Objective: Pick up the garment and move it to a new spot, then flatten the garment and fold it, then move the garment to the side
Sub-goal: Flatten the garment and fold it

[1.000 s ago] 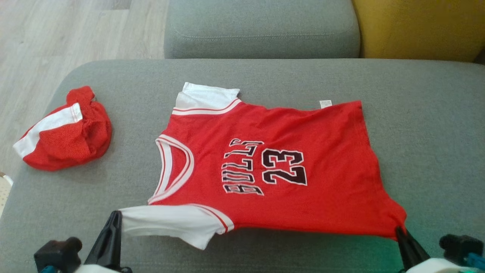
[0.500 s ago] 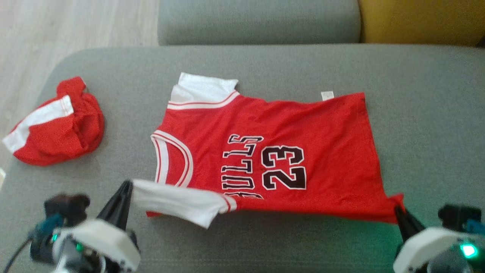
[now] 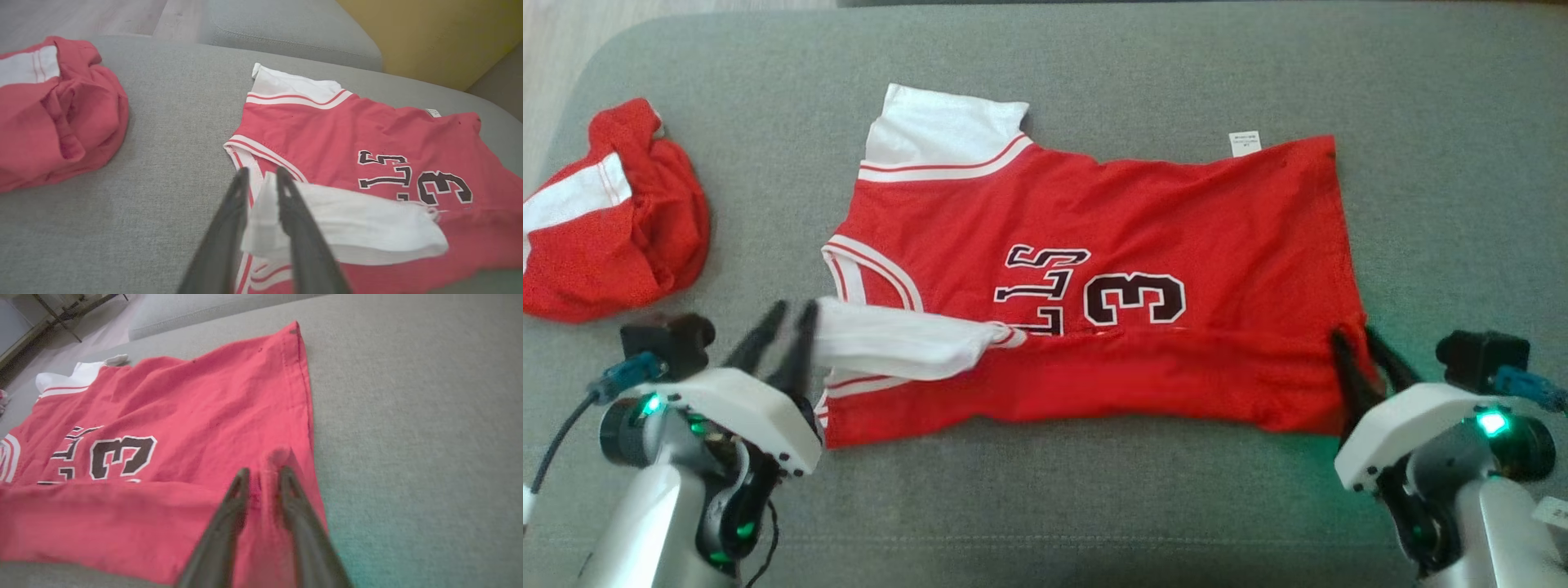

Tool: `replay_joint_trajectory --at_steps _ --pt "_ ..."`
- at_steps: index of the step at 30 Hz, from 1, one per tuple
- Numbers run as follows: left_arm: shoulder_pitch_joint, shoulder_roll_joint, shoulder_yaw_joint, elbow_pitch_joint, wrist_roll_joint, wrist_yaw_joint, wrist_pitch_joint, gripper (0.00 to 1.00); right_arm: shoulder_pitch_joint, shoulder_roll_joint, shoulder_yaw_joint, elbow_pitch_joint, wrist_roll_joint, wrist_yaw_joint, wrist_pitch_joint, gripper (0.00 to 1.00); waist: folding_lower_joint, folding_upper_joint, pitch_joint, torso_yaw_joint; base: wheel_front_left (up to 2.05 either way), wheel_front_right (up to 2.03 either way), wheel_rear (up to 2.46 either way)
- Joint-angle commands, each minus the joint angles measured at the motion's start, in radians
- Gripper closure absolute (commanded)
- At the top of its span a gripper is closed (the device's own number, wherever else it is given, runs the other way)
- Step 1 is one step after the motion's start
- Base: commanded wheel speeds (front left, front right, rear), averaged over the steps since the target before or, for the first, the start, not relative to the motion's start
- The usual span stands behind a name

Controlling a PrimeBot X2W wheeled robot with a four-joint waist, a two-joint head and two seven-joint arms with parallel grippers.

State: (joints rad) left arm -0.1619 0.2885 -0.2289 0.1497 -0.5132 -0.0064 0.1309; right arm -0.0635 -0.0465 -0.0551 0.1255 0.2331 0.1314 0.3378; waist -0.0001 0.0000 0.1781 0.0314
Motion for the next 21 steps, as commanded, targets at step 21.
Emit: replay_joint_trajectory --at_steps 21 --pt "0.171 -0.01 0.042 -0.195 0.175 0.159 -0.349 0.0 0.082 -0.017 0.034 -0.215 -0.09 -0.001 -0.336 0.0 0.0001 0.0 -0.094 0.011 0.0 0.0 0.0"
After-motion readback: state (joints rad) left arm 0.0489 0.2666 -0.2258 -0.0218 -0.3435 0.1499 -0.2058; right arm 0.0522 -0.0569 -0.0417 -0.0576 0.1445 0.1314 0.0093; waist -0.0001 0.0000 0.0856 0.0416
